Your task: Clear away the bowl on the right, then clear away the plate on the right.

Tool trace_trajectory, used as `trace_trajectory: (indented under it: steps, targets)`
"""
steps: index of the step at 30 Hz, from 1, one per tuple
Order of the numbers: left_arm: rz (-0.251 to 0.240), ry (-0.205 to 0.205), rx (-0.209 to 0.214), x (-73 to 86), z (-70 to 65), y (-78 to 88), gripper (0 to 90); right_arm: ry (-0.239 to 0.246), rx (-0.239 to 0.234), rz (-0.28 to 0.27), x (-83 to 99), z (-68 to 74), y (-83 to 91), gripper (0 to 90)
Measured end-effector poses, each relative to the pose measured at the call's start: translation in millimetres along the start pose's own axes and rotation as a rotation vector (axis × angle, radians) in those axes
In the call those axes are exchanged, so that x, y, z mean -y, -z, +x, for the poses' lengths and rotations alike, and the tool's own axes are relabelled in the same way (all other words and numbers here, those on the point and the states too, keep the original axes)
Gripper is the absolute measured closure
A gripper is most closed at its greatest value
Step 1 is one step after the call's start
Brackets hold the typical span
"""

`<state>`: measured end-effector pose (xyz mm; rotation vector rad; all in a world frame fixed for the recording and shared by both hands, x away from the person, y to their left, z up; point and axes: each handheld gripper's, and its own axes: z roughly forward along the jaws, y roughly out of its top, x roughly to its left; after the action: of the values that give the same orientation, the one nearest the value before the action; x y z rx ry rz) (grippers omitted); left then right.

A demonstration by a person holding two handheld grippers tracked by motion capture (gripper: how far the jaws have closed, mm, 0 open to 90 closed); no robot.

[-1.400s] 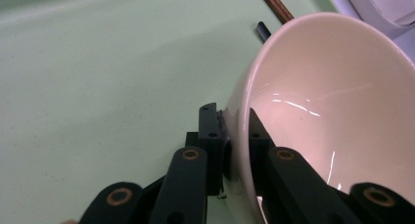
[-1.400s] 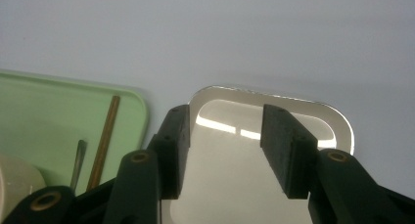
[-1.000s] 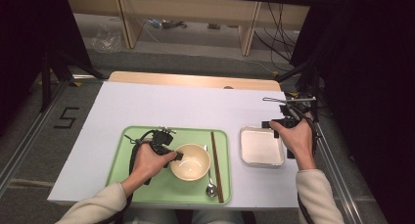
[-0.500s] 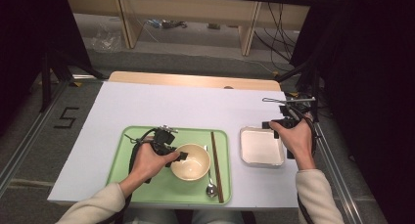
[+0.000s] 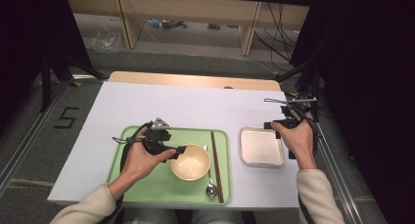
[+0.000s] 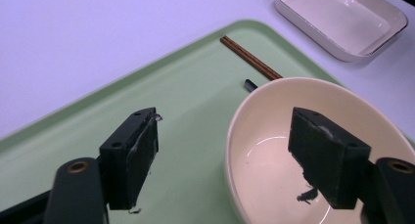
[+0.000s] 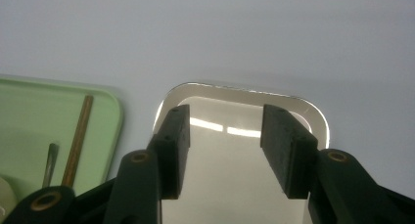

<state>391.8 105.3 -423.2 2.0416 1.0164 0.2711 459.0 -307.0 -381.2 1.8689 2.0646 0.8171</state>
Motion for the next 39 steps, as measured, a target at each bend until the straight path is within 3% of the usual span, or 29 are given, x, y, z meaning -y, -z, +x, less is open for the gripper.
trace_trajectory:
  steps: [3, 6, 8, 9, 11, 13, 17, 19, 20, 24, 27, 30, 32, 37, 38, 39]
  targets:
    - [-0.030, 0.002, 0.002, 5.1, 1.8, 6.6, 25.0, 0.044, 0.003, 0.006, -0.6, -5.8, -1.0, 54.9]
    - [-0.053, 0.001, 0.007, 11.0, 3.6, 13.9, 24.6, -0.007, 0.014, 0.006, 0.3, -3.9, -1.1, 54.7]
    - [-0.071, -0.004, 0.008, 14.7, 5.5, 19.2, 24.6, -0.006, 0.028, 0.019, 0.0, -5.4, -0.8, 54.6]
    - [-0.077, -0.001, 0.008, 16.4, 6.5, 21.8, 24.2, -0.010, -0.003, 0.012, 0.5, -7.2, -1.4, 54.5]
    - [-0.099, 0.016, 0.007, 20.3, 7.7, 26.2, 23.6, 0.030, -0.007, 0.007, -0.2, -12.2, -2.5, 54.3]
    - [-0.099, 0.003, -0.002, 24.0, 10.9, 32.2, 22.7, 0.038, 0.005, 0.008, -0.1, -14.1, -3.3, 54.0]
    - [-0.126, 0.012, -0.012, 29.7, 18.9, 45.3, 22.4, -0.050, 0.012, 0.058, -0.9, -10.3, -1.8, 52.8]
    - [-0.136, 0.028, -0.019, 32.8, 22.0, 51.4, 22.4, -0.055, 0.019, 0.068, -0.5, -11.5, -3.1, 52.3]
    - [-0.130, 0.015, -0.023, 34.4, 25.7, 55.6, 22.4, -0.030, 0.033, 0.066, -0.2, -13.9, -4.3, 51.7]
    - [-0.159, 0.045, -0.052, 40.6, 33.8, 65.2, 22.6, -0.032, 0.022, 0.085, 2.1, -19.7, -7.9, 50.6]
    - [-0.171, 0.036, -0.071, 45.0, 39.3, 67.1, 22.7, -0.059, 0.038, 0.107, 3.7, -21.7, -7.5, 50.4]
    - [-0.176, 0.078, -0.076, 49.3, 43.5, 67.1, 22.9, -0.046, 0.033, 0.105, 4.2, -25.9, -6.9, 50.4]
    - [-0.170, 0.075, -0.086, 51.5, 45.8, 66.9, 23.0, -0.051, 0.039, 0.103, 4.4, -26.1, -6.2, 50.4]
    - [-0.156, 0.081, -0.080, 53.3, 43.7, 62.7, 23.3, -0.037, 0.046, 0.109, 5.4, -27.5, -4.8, 50.5]
    - [-0.153, 0.066, -0.082, 52.6, 43.7, 62.7, 23.4, -0.049, 0.045, 0.110, 5.7, -27.3, -5.2, 50.6]
    - [-0.153, 0.080, -0.079, 52.5, 42.7, 61.5, 23.4, -0.046, 0.052, 0.115, 5.5, -28.1, -5.5, 50.9]
